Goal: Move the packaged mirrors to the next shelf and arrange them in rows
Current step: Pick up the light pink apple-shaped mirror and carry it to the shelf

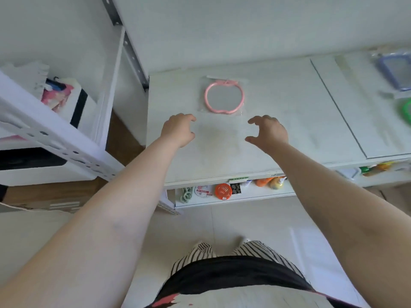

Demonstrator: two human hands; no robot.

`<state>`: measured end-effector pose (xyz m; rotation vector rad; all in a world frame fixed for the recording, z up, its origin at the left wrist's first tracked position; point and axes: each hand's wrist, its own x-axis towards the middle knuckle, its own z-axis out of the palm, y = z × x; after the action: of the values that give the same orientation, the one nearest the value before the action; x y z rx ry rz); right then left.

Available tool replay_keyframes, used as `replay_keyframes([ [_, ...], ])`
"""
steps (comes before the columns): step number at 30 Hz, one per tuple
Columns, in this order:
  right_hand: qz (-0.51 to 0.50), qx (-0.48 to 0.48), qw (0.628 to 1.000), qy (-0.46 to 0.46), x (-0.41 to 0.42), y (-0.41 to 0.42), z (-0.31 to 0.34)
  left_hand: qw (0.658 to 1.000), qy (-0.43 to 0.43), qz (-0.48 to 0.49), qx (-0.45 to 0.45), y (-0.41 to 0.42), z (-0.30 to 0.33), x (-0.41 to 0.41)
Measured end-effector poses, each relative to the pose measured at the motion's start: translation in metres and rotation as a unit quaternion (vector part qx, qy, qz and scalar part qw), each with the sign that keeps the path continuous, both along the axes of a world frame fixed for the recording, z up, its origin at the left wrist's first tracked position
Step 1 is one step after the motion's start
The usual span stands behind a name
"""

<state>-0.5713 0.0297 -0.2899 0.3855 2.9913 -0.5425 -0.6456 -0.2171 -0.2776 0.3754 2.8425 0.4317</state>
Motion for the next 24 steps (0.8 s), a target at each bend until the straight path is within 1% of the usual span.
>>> replay_keyframes([
  [6, -0.012, 0.006, 1.0, 0.0, -0.019, 0.006, 0.002, 1.0, 0.003, -0.001, -0.018, 0.014, -0.008, -0.028],
  [12, -0.016, -0.029, 0.999, 0.007, -0.059, 0.011, -0.01, 0.999, 0.007, 0.019, -0.031, 0.023, -0.016, -0.057],
  [17, -0.053, -0.075, 0.996, 0.003, -0.089, 0.01, -0.028, 1.0, -0.015, 0.018, -0.002, 0.039, -0.031, -0.077],
  [21, -0.077, -0.08, 0.994, 0.022, -0.113, 0.015, -0.045, 1.0, -0.019, 0.016, 0.013, 0.056, -0.048, -0.098],
  [22, -0.09, -0.088, 0.992, 0.025, -0.119, 0.017, -0.049, 0.999, -0.027, 0.02, 0.024, 0.06, -0.052, -0.102],
  [24, -0.115, -0.11, 0.987, 0.016, -0.128, 0.019, -0.057, 0.995, -0.055, 0.03, 0.075, 0.068, -0.057, -0.107],
])
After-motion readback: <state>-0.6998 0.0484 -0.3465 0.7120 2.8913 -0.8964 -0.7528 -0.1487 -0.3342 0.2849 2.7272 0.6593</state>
